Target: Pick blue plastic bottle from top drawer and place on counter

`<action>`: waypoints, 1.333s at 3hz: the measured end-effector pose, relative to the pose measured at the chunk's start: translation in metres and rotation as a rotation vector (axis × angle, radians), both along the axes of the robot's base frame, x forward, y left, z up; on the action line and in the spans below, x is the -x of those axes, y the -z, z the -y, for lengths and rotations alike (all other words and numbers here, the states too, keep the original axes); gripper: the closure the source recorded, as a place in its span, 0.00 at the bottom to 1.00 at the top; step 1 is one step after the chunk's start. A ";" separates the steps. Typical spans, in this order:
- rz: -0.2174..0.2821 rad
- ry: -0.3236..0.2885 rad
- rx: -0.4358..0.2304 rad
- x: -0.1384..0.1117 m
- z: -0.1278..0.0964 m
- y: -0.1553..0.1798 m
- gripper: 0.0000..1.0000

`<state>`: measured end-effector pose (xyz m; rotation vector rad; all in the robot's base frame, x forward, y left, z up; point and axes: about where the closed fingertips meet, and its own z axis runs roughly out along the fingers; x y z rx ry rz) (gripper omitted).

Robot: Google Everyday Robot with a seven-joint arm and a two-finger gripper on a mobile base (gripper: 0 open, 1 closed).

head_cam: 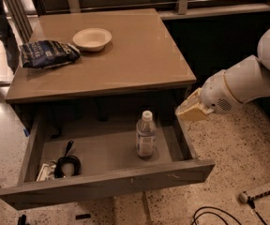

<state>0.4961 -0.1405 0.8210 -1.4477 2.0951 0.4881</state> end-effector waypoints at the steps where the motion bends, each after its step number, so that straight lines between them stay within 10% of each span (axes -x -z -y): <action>1: -0.045 -0.038 -0.087 0.003 -0.025 0.026 1.00; 2: -0.044 -0.038 -0.087 0.003 -0.025 0.026 1.00; 4: -0.006 -0.052 -0.035 0.014 -0.033 0.050 0.50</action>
Offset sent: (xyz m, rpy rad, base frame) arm -0.0029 0.0207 -0.0224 0.0739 0.0375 0.0319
